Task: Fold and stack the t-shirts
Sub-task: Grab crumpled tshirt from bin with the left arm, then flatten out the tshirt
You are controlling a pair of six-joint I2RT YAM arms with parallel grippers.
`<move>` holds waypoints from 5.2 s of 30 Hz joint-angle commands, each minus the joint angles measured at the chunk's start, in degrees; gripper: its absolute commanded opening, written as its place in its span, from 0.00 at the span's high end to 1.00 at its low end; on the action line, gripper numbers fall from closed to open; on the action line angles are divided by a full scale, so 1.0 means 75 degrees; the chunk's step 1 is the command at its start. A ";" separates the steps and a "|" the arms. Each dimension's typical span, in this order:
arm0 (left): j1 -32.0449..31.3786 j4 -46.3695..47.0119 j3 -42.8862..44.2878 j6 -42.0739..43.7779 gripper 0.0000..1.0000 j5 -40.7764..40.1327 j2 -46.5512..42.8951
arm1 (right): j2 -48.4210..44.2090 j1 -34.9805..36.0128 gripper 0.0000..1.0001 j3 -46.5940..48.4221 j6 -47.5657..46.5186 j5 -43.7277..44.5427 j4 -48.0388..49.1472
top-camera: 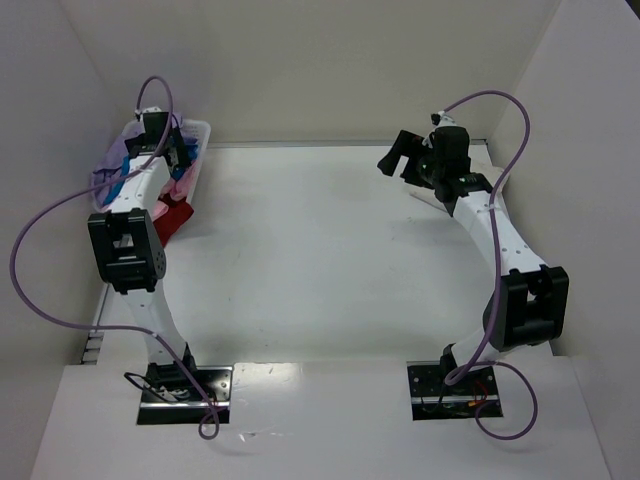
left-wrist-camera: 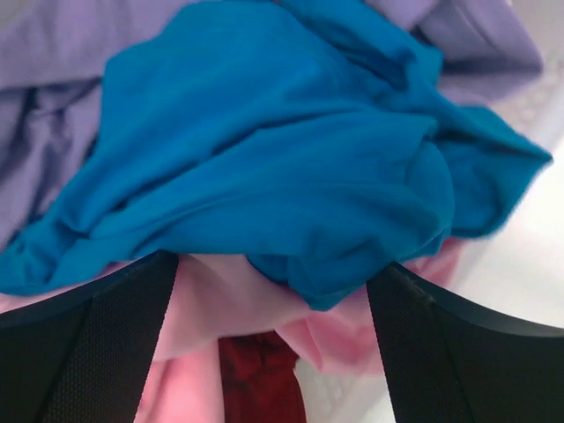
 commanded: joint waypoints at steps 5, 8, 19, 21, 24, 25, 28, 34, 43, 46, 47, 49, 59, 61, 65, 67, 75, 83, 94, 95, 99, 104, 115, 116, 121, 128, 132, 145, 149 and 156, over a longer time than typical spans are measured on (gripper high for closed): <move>0.0030 0.0902 0.0529 -0.0266 0.08 -0.0217 0.0173 | -0.0116 0.0075 0.00 0.0066 0.0036 -0.0041 0.0433; 0.0101 0.0903 0.0681 -0.0336 0.06 0.0018 0.0173 | -0.0116 0.0075 0.00 -0.0016 0.0107 -0.0041 0.0433; 0.0101 0.1313 0.0845 -0.0336 0.00 0.0288 0.0665 | -0.0186 0.0075 0.00 -0.0098 0.0036 0.0100 0.0433; 0.0101 0.1406 0.0846 -0.0406 0.08 0.0288 0.0736 | -0.0186 0.0075 0.00 -0.0167 0.0036 0.0100 0.0433; 0.0101 0.1594 0.0776 -0.0511 0.28 0.0288 0.0806 | -0.0186 0.0075 0.00 -0.0168 0.0036 0.0100 0.0433; 0.0101 0.1595 0.0775 -0.0512 0.38 0.0288 0.0806 | -0.0186 0.0075 0.00 -0.0168 0.0036 0.0100 0.0433; 0.0101 0.1664 0.0775 -0.0606 0.76 0.0475 0.0736 | -0.0186 0.0075 0.00 -0.0168 0.0036 0.0170 0.0433; 0.0101 0.1362 0.1044 -0.0536 1.00 0.0733 0.0022 | -0.0443 0.0075 0.00 -0.0320 0.0118 0.0100 0.0433; 0.0101 0.0752 0.1760 -0.0336 0.87 0.0956 -0.0565 | -0.0994 0.0075 0.00 -0.0496 0.0189 0.0029 0.0433; 0.0101 0.0681 0.1654 -0.0419 0.97 0.0886 -0.0647 | -0.0995 0.0075 0.00 -0.0496 0.0189 0.0100 0.0433; 0.0101 0.0611 0.1654 -0.0500 0.90 0.0805 -0.0647 | -0.1064 0.0075 0.00 -0.0496 0.0189 0.0100 0.0433; 0.0101 0.0610 0.1584 -0.0501 0.90 0.0710 -0.0717 | -0.1065 0.0075 0.00 -0.0496 0.0189 0.0100 0.0433; 0.0101 -0.0385 0.4312 -0.0817 1.00 0.3375 -0.1302 | -0.1065 0.0075 0.00 -0.0227 0.0259 -0.0041 0.0433; -0.0098 -0.0456 0.4618 -0.0736 1.00 0.3791 -0.1559 | -0.1065 0.0075 0.00 -0.0111 0.0259 -0.0041 0.0433; -0.0368 -0.0760 0.5367 -0.0699 1.00 0.4538 -0.2191 | -0.1158 0.0075 0.00 -0.0016 0.0189 -0.0041 0.0199; -0.0438 -0.0761 0.5439 -0.1037 1.00 0.5067 -0.2485 | -0.1229 0.0075 0.00 -0.0016 0.0189 -0.0041 0.0199; -0.1866 -0.0643 0.2749 -0.0702 1.00 0.7052 -0.3798 | -0.1849 0.0075 0.00 -0.0425 0.0364 0.0133 0.0106; -0.3331 -0.1026 0.1699 0.0060 1.00 0.6549 -0.3718 | -0.2857 0.0075 0.00 -0.0578 0.0130 0.0006 0.0175; -0.3802 -0.1347 0.2311 0.0109 1.00 0.6616 -0.3248 | -0.3514 0.0425 0.00 -0.1327 0.0388 -0.2326 0.1781; -0.3802 -0.1347 0.2311 0.0028 1.00 0.6617 -0.3156 | -0.3410 0.0740 0.00 -0.1328 0.0388 -0.2245 0.1850; -0.3802 -0.1277 0.2498 -0.0054 1.00 0.6709 -0.2991 | -0.3257 0.1396 0.00 -0.1573 0.0645 -0.2162 0.2458; -0.3872 -0.1206 0.2580 -0.0126 1.00 0.6863 -0.2827 | -0.2696 0.2334 0.00 -0.1493 0.0810 -0.1262 0.2753; -0.4013 -0.1206 0.2299 -0.0126 1.00 0.7260 -0.2897 | -0.1277 0.2419 0.08 -0.0602 0.0635 -0.0581 0.2824; -0.4013 -0.1206 0.2229 -0.0126 1.00 0.7261 -0.2967 | -0.1207 0.2419 0.11 -0.0602 0.0634 -0.0487 0.2824; -0.4013 -0.1206 0.2007 -0.0126 1.00 0.7367 -0.3038 | -0.1066 0.2419 0.70 -0.0532 0.0797 -0.0287 0.3327; -0.4013 -0.1206 0.1760 0.0096 0.96 0.5963 -0.3178 | -0.1556 0.2419 1.00 -0.0344 0.0729 0.0871 0.2755; -0.4013 -0.1323 0.1292 0.0320 0.91 0.4088 -0.3354 | -0.2096 0.1881 1.00 0.0065 0.0493 0.1178 0.1854; -0.4013 -0.1007 -0.0290 0.0414 0.76 0.1883 -0.4010 | -0.2811 -0.0007 1.00 0.0934 -0.0186 0.0920 0.0620; -0.3942 -0.0937 -0.0467 0.0414 0.76 0.1882 -0.4091 | -0.2811 -0.0007 1.00 0.0934 -0.0256 0.0920 0.0620; -0.3942 -0.0434 -0.0771 0.0285 0.54 0.6457 -0.3682 | -0.2543 -0.0007 1.00 0.1215 -0.0257 0.0323 0.0538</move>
